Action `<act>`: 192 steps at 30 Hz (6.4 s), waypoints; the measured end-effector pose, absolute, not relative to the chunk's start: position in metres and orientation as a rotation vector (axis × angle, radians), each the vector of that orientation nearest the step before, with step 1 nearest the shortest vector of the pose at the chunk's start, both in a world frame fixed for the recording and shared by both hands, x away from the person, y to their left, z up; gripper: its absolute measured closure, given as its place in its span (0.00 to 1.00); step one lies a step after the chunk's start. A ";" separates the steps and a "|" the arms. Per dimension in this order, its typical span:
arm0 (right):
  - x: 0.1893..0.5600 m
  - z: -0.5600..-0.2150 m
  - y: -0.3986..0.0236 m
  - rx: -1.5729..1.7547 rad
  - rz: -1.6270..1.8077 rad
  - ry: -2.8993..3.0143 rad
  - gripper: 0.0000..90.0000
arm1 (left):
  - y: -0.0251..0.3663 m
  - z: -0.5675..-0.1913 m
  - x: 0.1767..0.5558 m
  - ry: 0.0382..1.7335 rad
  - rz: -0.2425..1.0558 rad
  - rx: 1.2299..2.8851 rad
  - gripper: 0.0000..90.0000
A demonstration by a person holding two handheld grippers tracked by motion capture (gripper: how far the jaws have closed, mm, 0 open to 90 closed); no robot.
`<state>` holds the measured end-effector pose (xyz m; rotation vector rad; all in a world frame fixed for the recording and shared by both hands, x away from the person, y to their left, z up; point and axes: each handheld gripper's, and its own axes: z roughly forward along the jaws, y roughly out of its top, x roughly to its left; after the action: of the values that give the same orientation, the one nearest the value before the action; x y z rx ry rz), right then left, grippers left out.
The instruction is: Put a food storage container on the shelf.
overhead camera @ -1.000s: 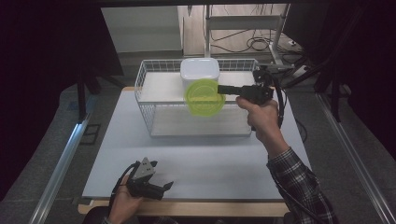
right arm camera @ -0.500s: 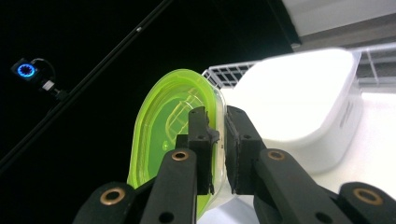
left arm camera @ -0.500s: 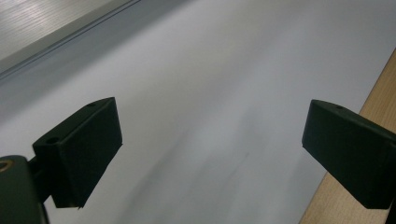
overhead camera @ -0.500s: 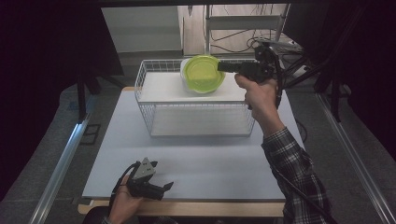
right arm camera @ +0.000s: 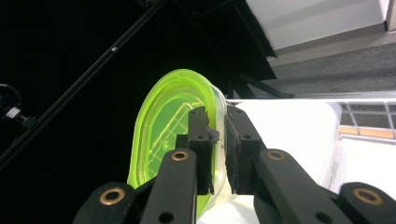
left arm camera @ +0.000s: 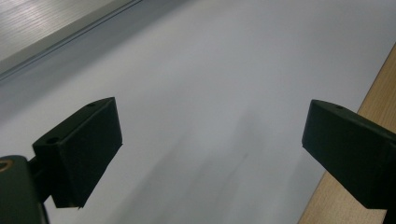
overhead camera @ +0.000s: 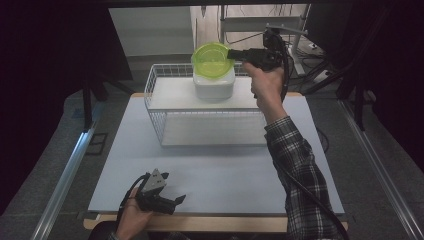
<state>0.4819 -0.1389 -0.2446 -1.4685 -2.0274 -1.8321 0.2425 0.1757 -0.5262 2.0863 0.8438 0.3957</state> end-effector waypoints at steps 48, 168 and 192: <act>0.497 -0.258 -0.139 -1.487 -1.841 -2.277 0.34 | 0.173 -0.528 0.243 0.829 0.393 2.113 0.05; 0.308 -0.453 -0.200 -1.180 -1.582 -2.842 0.00 | 0.178 -0.527 0.244 0.856 0.337 2.054 0.03; 0.288 -0.493 -0.208 -1.201 -1.363 -2.949 0.00 | 0.175 -0.529 0.244 0.841 0.341 2.075 0.03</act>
<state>0.2882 -0.2082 -0.4930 -1.2012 -2.9491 -1.3635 0.2445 0.1754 -0.5293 2.0745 0.8410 0.3412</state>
